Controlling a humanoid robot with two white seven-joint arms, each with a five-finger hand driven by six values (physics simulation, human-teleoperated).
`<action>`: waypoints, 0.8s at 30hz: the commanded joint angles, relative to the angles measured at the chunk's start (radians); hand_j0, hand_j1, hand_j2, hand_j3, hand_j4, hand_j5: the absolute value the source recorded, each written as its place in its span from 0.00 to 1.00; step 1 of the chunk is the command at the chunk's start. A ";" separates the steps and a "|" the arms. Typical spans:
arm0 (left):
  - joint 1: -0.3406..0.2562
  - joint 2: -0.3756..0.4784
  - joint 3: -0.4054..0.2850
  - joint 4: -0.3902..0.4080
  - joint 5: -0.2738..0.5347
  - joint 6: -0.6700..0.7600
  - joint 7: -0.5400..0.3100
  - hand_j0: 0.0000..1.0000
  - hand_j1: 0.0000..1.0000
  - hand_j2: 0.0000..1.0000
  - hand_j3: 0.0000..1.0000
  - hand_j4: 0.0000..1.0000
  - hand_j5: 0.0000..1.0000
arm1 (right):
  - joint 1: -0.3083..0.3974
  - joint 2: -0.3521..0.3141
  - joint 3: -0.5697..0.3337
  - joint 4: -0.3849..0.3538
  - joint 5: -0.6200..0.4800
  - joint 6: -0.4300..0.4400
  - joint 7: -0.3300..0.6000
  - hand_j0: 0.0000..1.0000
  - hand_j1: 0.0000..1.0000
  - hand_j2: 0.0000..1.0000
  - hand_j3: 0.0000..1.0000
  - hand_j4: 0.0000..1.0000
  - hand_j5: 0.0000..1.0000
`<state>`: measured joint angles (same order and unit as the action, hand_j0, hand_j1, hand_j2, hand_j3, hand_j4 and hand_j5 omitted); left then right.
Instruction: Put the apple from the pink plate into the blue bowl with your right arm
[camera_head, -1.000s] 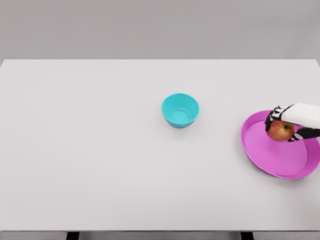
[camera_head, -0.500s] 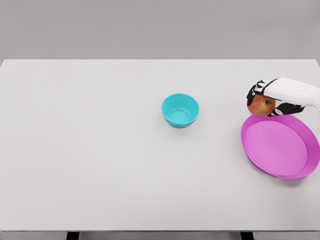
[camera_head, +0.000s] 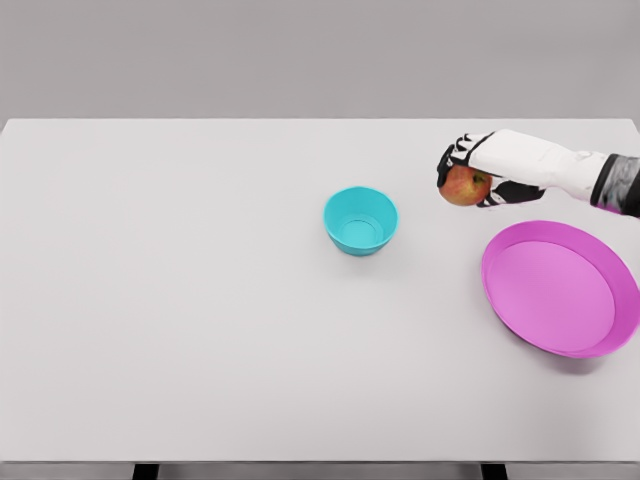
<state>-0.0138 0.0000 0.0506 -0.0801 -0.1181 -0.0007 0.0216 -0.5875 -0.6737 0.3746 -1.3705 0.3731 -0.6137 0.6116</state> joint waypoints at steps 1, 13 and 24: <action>0.000 0.000 0.000 0.000 0.000 -0.001 0.000 1.00 1.00 1.00 1.00 1.00 1.00 | 0.000 0.029 0.013 0.002 0.010 0.003 -0.001 0.41 0.41 0.41 0.41 0.41 0.41; 0.000 0.000 0.000 -0.001 0.000 -0.001 0.000 1.00 1.00 1.00 1.00 1.00 1.00 | -0.041 0.158 0.063 0.016 0.067 0.003 -0.001 0.42 0.42 0.42 0.42 0.42 0.42; 0.000 0.000 0.000 0.000 0.000 -0.001 0.000 1.00 1.00 1.00 1.00 1.00 1.00 | -0.081 0.233 0.133 0.047 0.116 0.003 -0.001 0.42 0.42 0.42 0.42 0.42 0.42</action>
<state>-0.0138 0.0000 0.0506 -0.0805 -0.1181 -0.0007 0.0216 -0.6719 -0.4565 0.4969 -1.3299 0.4851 -0.6137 0.6117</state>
